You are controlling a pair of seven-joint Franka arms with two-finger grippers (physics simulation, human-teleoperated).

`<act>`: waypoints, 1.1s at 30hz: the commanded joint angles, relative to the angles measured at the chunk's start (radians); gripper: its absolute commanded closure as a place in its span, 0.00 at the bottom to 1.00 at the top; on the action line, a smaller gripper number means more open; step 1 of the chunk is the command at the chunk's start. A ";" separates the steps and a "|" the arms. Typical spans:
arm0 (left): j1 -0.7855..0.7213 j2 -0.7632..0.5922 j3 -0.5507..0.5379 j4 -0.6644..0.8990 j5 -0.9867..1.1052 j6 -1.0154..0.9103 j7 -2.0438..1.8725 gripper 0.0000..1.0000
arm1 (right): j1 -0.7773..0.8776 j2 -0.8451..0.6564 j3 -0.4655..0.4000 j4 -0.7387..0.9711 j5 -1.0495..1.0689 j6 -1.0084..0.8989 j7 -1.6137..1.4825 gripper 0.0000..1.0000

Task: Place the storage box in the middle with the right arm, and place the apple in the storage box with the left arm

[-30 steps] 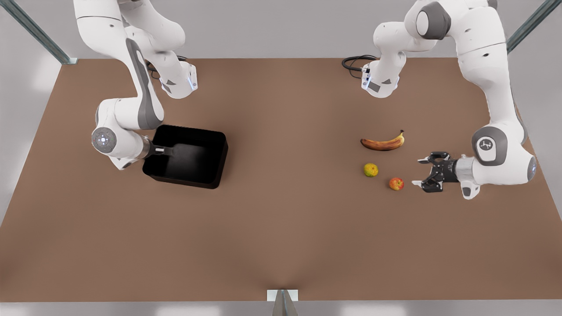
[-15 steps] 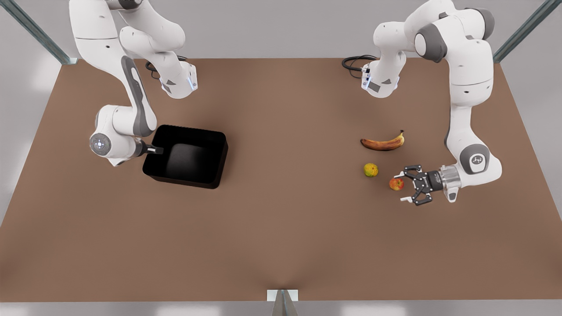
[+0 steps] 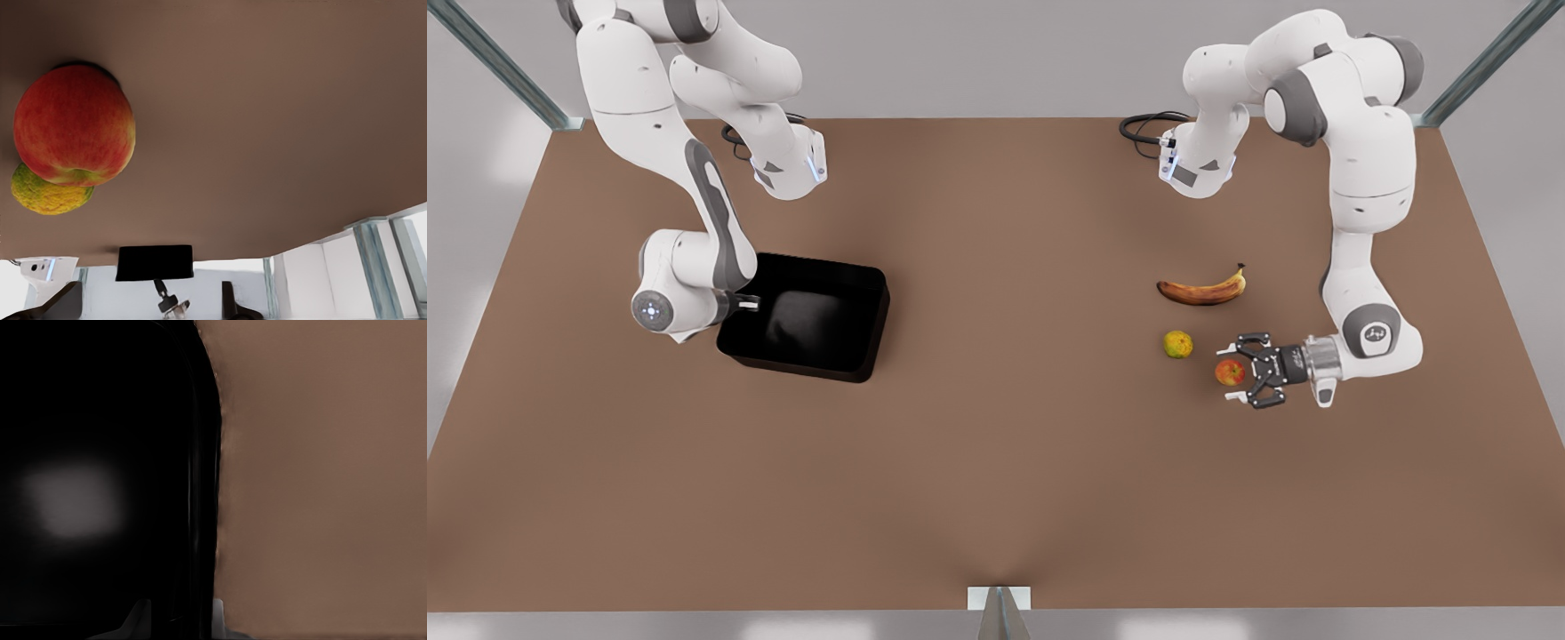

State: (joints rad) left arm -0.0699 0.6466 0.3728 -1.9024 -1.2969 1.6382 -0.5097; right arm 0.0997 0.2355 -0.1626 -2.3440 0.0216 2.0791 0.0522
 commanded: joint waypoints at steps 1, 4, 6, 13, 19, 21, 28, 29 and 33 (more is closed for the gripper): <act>0.001 0.002 0.000 0.003 0.004 0.000 0.003 0.00 | 0.000 0.001 0.000 0.000 0.000 -0.001 0.000 0.79; 0.015 0.025 0.006 -0.003 0.025 0.002 0.057 0.00 | -0.002 0.002 0.000 0.002 0.000 -0.007 -0.002 0.79; 0.018 0.047 0.025 -0.001 0.025 -0.001 0.105 0.00 | -0.009 0.002 0.000 0.003 0.000 -0.016 -0.017 0.79; 0.019 0.081 0.014 -0.004 -0.012 0.015 0.146 0.00 | -0.008 0.007 0.005 0.022 0.000 -0.021 -0.043 0.79; 0.019 0.114 0.015 -0.001 -0.070 0.017 0.128 0.00 | 0.012 0.008 0.047 0.137 0.001 -0.100 -0.068 0.79; 0.021 0.116 0.015 -0.001 -0.078 0.017 0.120 0.00 | 0.048 0.039 0.067 0.192 0.001 -0.103 -0.068 0.79; 0.022 0.122 0.018 -0.015 -0.104 0.017 0.103 0.27 | 0.270 0.149 0.104 0.437 0.126 -0.103 -0.061 0.79; 0.022 0.122 0.018 -0.018 -0.108 0.017 0.103 0.27 | 0.304 0.183 0.106 0.497 0.141 -0.103 -0.060 0.79; 0.022 0.122 0.018 -0.029 -0.117 0.015 0.103 0.24 | 0.370 0.318 0.140 0.669 0.192 -0.086 -0.054 0.79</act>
State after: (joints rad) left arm -0.0476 0.7682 0.3912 -1.9313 -1.4078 1.6537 -0.4093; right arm 0.4841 0.5765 -0.0230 -1.6480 0.2187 1.9951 0.0001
